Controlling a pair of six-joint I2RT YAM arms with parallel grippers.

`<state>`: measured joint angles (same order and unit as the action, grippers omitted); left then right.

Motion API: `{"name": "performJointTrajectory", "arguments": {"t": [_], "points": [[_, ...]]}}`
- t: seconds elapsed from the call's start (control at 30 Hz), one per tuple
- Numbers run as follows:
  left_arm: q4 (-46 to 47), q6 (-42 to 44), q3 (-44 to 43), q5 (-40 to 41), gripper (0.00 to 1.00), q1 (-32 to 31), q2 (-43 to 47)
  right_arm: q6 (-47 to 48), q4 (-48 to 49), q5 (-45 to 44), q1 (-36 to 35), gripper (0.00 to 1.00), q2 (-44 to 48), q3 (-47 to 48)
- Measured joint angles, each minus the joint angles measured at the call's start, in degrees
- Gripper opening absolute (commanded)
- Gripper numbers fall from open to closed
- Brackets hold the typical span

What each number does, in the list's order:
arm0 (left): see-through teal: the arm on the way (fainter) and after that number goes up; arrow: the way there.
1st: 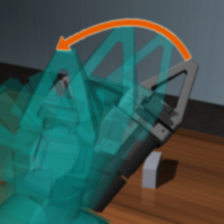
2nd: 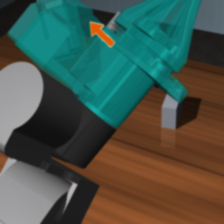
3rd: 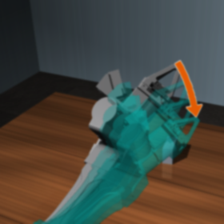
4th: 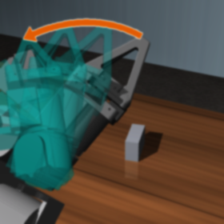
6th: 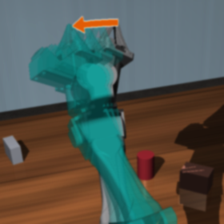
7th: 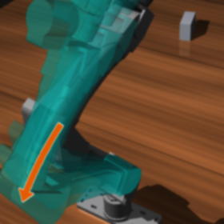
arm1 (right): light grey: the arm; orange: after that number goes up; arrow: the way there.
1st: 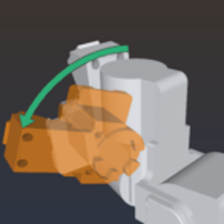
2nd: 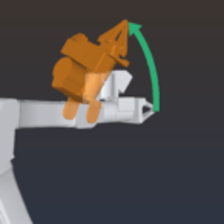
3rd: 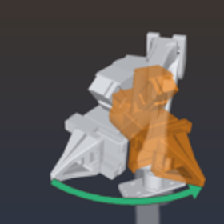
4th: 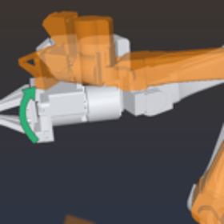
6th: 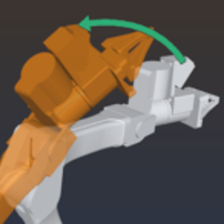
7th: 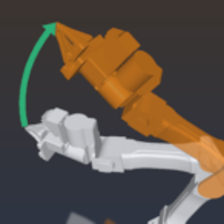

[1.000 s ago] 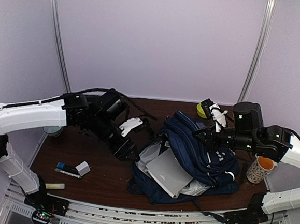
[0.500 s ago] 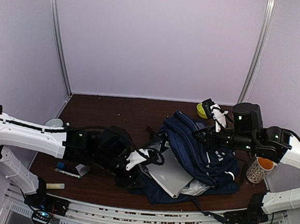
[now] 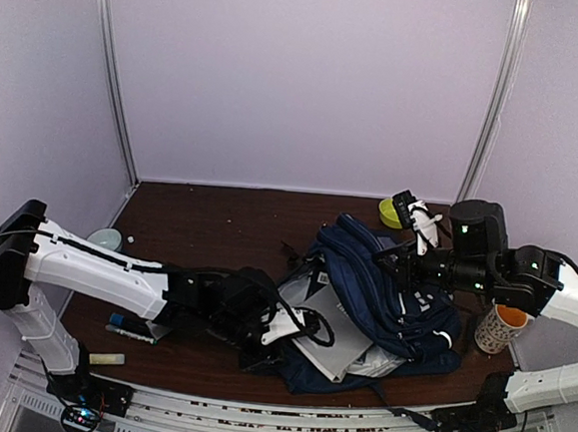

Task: Pack the student bag
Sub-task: Move the book to the largest pocket of the bag.

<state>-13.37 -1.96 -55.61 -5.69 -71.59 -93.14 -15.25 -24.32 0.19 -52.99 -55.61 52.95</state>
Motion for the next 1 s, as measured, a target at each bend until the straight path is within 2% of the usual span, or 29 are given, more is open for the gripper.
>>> {"name": "performJointTrajectory", "arguments": {"t": [0.17,0.77,1.0], "points": [[-0.2,1.4,-2.5,0.5,0.29,0.0,-2.5,0.0,0.0,-0.2,0.0,0.00,0.0,0.0],[3.9,3.6,-13.9,8.0,0.30,-0.1,-14.4,-0.2,0.5,-0.2,0.0,0.00,1.1,-1.0],[5.8,5.2,-17.5,12.2,0.36,0.0,-17.4,-0.7,0.7,-0.5,0.0,0.00,2.1,-1.9]]}}
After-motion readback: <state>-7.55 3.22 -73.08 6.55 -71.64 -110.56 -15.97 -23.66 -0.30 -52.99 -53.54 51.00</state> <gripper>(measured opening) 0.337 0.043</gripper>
